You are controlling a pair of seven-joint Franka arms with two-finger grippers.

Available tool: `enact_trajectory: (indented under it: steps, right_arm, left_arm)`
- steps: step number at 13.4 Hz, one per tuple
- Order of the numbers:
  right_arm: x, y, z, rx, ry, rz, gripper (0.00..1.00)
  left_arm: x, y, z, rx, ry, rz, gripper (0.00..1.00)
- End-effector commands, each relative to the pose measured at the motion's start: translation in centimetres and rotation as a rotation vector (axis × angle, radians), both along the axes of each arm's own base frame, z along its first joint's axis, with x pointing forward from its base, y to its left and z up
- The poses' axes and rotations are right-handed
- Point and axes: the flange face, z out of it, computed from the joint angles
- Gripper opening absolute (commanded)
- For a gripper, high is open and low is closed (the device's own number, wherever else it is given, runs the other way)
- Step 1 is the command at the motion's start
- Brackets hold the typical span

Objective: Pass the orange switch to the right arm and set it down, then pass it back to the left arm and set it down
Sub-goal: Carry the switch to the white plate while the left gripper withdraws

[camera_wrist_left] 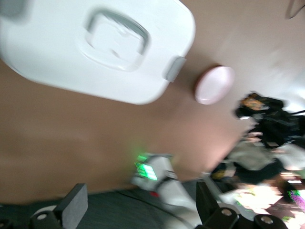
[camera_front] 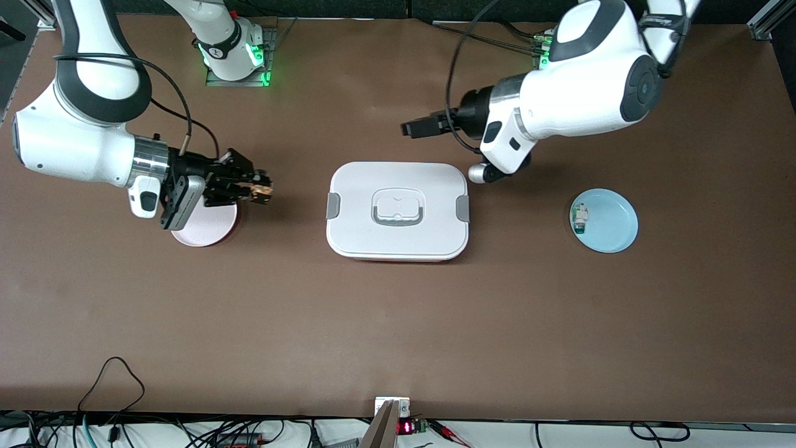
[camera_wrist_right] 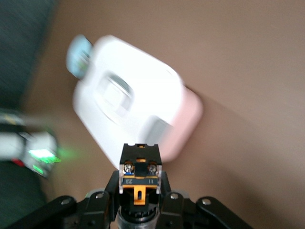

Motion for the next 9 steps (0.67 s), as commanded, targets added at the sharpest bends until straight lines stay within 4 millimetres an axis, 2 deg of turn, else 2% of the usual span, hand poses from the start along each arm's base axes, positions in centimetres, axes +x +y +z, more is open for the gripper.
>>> enact_trajectory:
  steps: [1,5,8,9]
  right_arm:
    - [0.1,-2.0,-0.9,-0.187,-0.064,0.193,0.20]
    - [-0.1,-4.0,-2.6,-0.429,-0.133,0.502,0.20]
    - [0.2,-5.6,-4.8,-0.491,-0.148,0.677,0.20]
    - [0.2,-6.3,-5.3,-0.512,-0.164,0.731,0.20]
  left_arm:
    - [-0.5,3.2,3.0,0.186,-0.136,-0.175,1.00]
    - [-1.3,6.5,4.0,0.439,-0.195,-0.338,1.00]
    - [0.1,11.1,5.0,0.466,-0.195,-0.277,1.00]
    - [0.4,11.9,5.0,0.469,-0.193,-0.270,1.00]
